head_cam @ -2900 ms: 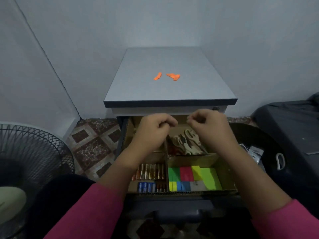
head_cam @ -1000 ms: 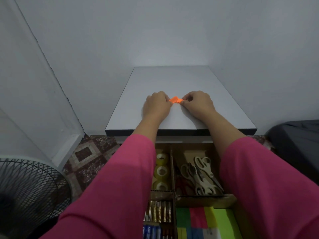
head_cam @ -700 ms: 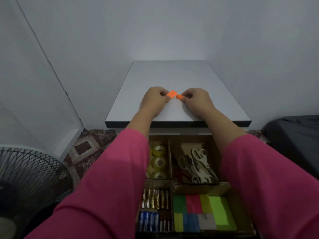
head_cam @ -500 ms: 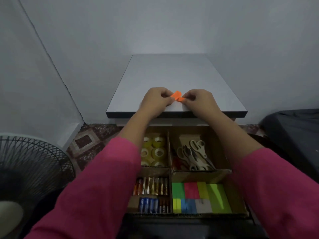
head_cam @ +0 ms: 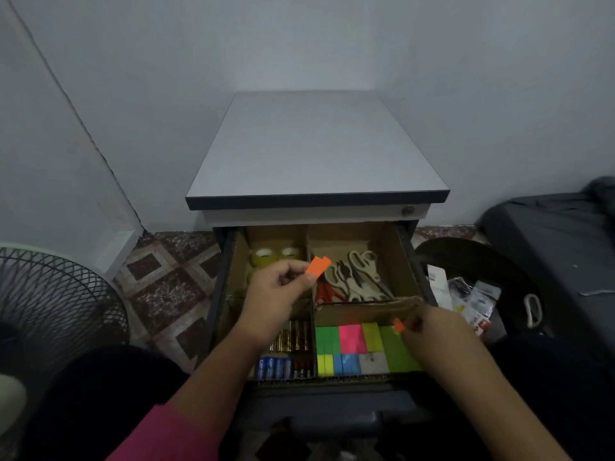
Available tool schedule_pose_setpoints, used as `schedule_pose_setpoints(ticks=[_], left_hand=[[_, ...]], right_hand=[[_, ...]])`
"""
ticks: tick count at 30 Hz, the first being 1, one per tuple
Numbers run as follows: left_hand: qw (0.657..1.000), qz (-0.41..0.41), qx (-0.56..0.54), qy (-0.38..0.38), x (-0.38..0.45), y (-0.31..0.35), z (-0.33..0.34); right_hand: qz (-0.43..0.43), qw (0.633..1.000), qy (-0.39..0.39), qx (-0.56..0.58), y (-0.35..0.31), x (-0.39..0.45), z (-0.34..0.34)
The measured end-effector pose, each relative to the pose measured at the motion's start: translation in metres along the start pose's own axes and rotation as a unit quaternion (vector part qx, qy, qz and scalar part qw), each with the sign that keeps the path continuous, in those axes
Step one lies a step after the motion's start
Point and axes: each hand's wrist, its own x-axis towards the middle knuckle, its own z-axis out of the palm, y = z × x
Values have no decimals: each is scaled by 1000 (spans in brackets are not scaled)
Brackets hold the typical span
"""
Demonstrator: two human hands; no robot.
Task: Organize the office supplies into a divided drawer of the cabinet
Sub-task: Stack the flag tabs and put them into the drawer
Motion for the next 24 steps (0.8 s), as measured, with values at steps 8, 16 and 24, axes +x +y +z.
schedule_pose_setpoints(ticks=[8,16,24], left_hand=[[999,15,-37,2,6,-5,2],[989,64,62,-118,-4,2,7],[777,239,452,-367,-2,0,81]], right_hand=[[46,993,-54,-94,-9,17,28],[46,994,-50,-84,-9,10,5],[48,977,84,191,12,-8,-41]])
